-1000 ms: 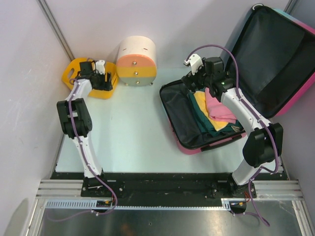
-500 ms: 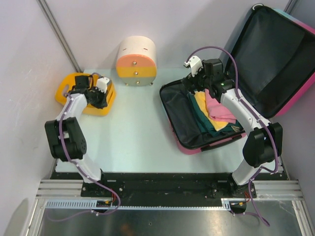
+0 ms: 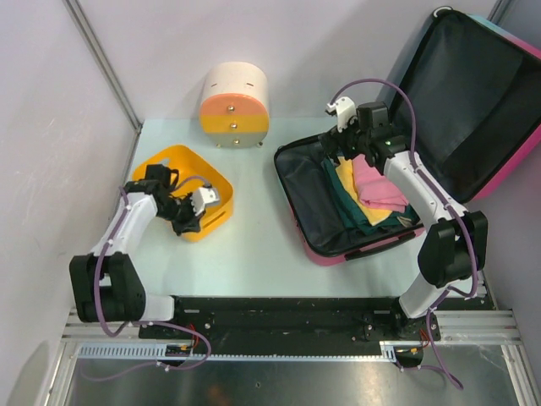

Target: Open, take out, and arrange the luggage

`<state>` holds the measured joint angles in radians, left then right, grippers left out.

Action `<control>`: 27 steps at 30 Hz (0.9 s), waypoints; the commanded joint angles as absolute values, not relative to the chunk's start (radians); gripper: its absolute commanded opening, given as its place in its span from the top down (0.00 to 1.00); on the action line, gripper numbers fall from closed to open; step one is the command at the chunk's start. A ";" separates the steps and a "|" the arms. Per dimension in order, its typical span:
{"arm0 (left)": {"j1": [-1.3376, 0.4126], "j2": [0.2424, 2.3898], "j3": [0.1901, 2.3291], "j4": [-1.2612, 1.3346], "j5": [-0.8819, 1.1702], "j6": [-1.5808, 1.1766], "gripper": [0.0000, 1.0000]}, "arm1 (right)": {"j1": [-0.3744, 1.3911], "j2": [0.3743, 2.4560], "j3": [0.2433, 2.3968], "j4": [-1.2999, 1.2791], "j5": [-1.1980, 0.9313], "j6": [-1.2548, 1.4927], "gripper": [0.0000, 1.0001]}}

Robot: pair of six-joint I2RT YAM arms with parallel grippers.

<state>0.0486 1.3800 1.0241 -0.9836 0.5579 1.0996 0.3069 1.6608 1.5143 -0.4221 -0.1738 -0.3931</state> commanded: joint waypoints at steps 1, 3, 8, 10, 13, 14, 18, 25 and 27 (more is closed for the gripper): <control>-0.020 1.295 0.991 -1.101 0.747 1.485 1.00 | 0.276 1.646 1.528 -0.459 -0.186 -0.351 0.00; -0.032 1.287 0.986 -1.112 0.767 1.584 1.00 | 0.256 1.646 1.526 -0.474 -0.193 -0.344 0.00; -0.064 1.350 1.014 -1.129 0.753 1.848 0.99 | 0.209 1.647 1.520 -0.500 -0.210 -0.336 0.00; -0.080 1.406 1.052 -1.129 0.739 1.868 0.89 | 0.198 1.652 1.520 -0.515 -0.216 -0.336 0.00; -0.094 1.474 1.112 -1.131 0.733 1.810 0.72 | 0.183 1.651 1.516 -0.535 -0.212 -0.344 0.00; -0.094 1.489 1.126 -1.132 0.727 1.793 0.63 | 0.181 1.652 1.511 -0.541 -0.210 -0.348 0.00; -0.094 1.488 1.178 -1.132 0.724 1.729 0.39 | 0.175 1.663 1.493 -0.600 -0.154 -0.394 0.04; -0.077 1.443 1.310 -1.127 0.765 1.489 0.34 | 0.178 1.703 1.447 -0.620 -0.049 -0.376 0.29; -0.060 1.457 1.362 -1.126 0.791 1.392 0.32 | 0.181 1.721 1.434 -0.607 -0.028 -0.351 0.30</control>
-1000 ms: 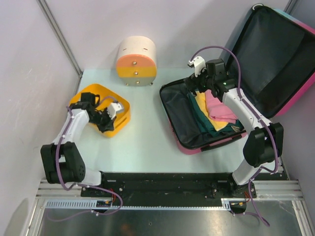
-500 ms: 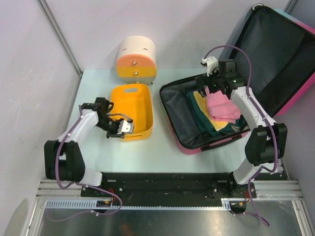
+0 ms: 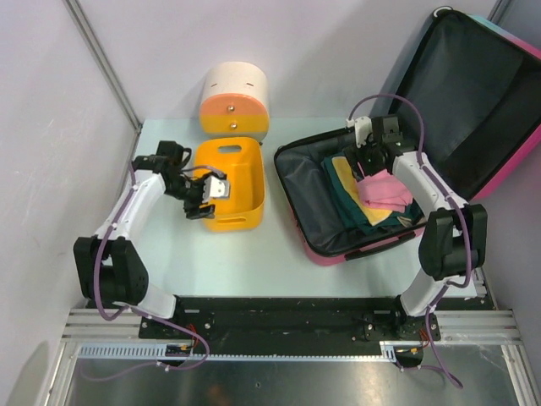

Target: Open, take out, and arrange the luggage

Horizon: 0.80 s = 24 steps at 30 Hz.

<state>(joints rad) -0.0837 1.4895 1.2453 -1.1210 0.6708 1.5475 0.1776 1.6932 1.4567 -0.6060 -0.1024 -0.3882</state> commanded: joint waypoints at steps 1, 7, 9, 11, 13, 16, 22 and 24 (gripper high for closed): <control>-0.039 1.459 1.370 -1.126 0.826 1.372 0.31 | 0.181 1.732 1.433 -0.604 -0.019 -0.347 0.32; -0.021 1.405 1.295 -1.117 0.828 1.397 0.31 | 0.183 1.807 1.430 -0.557 0.029 -0.292 0.28; -0.021 1.385 1.263 -1.114 0.813 1.402 0.30 | 0.192 1.815 1.434 -0.546 0.032 -0.269 0.20; -0.021 1.371 1.246 -1.111 0.805 1.401 0.30 | 0.205 1.828 1.436 -0.558 0.060 -0.262 0.19; -0.021 1.349 1.223 -1.108 0.804 1.402 0.30 | 0.221 1.839 1.434 -0.563 0.090 -0.262 0.19; -0.021 1.325 1.203 -1.101 0.808 1.402 0.30 | 0.210 1.855 1.433 -0.554 0.138 -0.270 0.26; -0.021 1.298 1.172 -1.092 0.781 1.416 0.30 | 0.201 1.856 1.436 -0.609 0.164 -0.301 0.39; -0.021 1.290 1.164 -1.088 0.779 1.423 0.30 | 0.201 1.858 1.436 -0.640 0.166 -0.307 0.52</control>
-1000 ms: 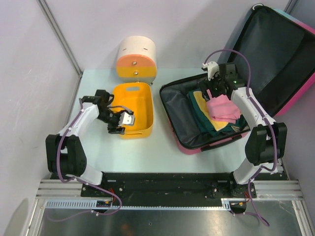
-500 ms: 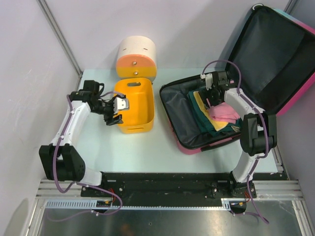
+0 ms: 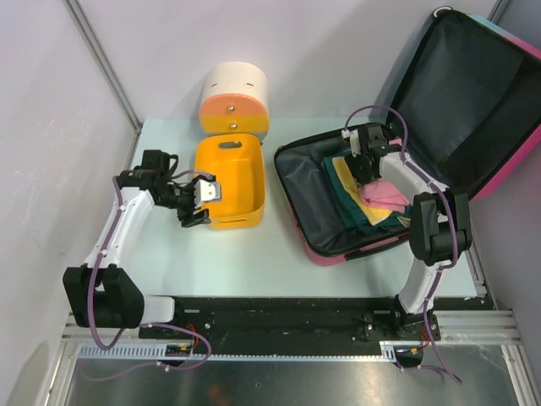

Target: Open, take out, and arrange the luggage

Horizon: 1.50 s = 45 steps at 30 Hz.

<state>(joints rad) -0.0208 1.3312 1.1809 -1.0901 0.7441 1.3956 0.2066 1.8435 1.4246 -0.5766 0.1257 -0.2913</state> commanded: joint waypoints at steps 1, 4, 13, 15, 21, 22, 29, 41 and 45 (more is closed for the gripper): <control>-0.020 1.290 1.161 -1.082 0.779 1.424 0.30 | 0.196 1.858 1.436 -0.641 0.158 -0.308 0.60; -0.018 1.299 1.164 -1.074 0.788 1.405 0.31 | 0.189 1.839 1.454 -0.632 0.121 -0.310 0.98; 0.061 1.325 1.189 -1.010 0.906 1.218 0.31 | 0.155 1.721 1.528 -0.595 -0.233 -0.187 1.00; 0.095 1.331 1.215 -0.980 0.956 1.100 0.31 | 0.153 1.709 1.545 -0.589 -0.278 -0.167 1.00; 0.156 1.408 1.301 -0.733 0.724 0.341 0.31 | 0.147 1.700 1.546 -0.538 -0.314 -0.083 1.00; 0.163 1.419 1.301 -0.709 0.713 0.265 0.30 | 0.146 1.700 1.545 -0.528 -0.330 -0.057 1.00; 0.164 1.462 1.169 -0.603 0.519 -0.201 0.31 | 0.161 1.684 1.528 -0.450 -0.396 0.044 1.00; 0.068 1.577 1.149 -0.492 0.434 -0.242 0.61 | 0.268 1.655 1.516 -0.285 -0.439 0.193 1.00; 0.022 1.574 1.117 -0.474 0.434 -0.250 0.80 | 0.351 1.661 1.512 -0.209 -0.414 0.225 1.00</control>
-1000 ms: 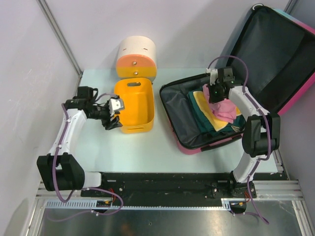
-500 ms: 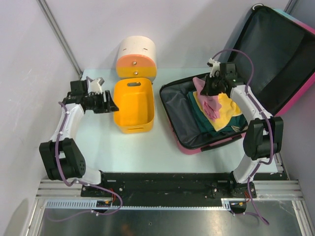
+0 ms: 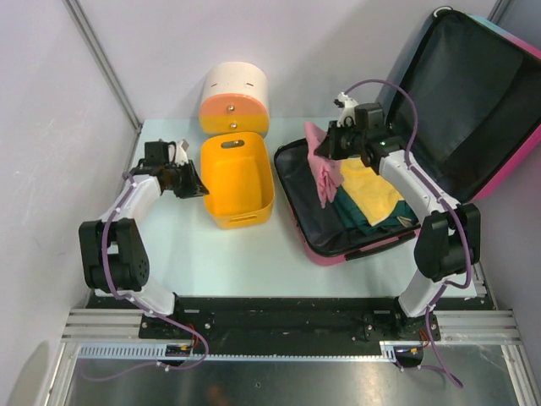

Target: Open, take out, and arrange the luggage

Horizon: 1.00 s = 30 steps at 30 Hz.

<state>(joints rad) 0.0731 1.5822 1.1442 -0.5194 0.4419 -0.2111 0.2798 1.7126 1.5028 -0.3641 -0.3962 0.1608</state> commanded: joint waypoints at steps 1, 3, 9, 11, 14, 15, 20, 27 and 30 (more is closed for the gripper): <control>0.015 1.571 1.109 -0.472 0.436 -0.267 0.86 | 0.363 1.666 1.516 -0.201 -0.410 0.235 1.00; 0.009 1.566 1.085 -0.468 0.458 -0.284 0.94 | 0.394 1.686 1.534 -0.189 -0.396 0.245 1.00; -0.071 1.532 1.032 -0.451 0.443 -0.276 1.00 | 0.520 1.753 1.572 -0.146 -0.384 0.282 1.00; -0.075 1.522 1.019 -0.448 0.433 -0.278 1.00 | 0.564 1.775 1.600 -0.141 -0.365 0.287 1.00; -0.080 1.480 1.003 -0.442 0.387 -0.293 1.00 | 0.640 1.848 1.672 -0.143 -0.259 0.282 1.00; -0.080 1.476 1.002 -0.442 0.390 -0.295 1.00 | 0.665 1.859 1.680 -0.137 -0.233 0.288 1.00; -0.090 1.454 0.982 -0.436 0.387 -0.302 1.00 | 0.736 1.976 1.762 -0.118 -0.209 0.299 1.00; -0.095 1.428 0.966 -0.431 0.380 -0.298 1.00 | 0.801 2.127 1.854 -0.089 -0.192 0.275 1.00; -0.098 1.416 0.959 -0.434 0.382 -0.293 1.00 | 0.810 2.198 1.874 -0.063 -0.230 0.267 1.00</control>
<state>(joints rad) -0.0677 1.4548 0.9833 -0.4122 0.3191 -0.2890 0.7918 2.1300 1.8088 -0.1677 -0.1974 0.2752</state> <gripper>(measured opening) 0.011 0.054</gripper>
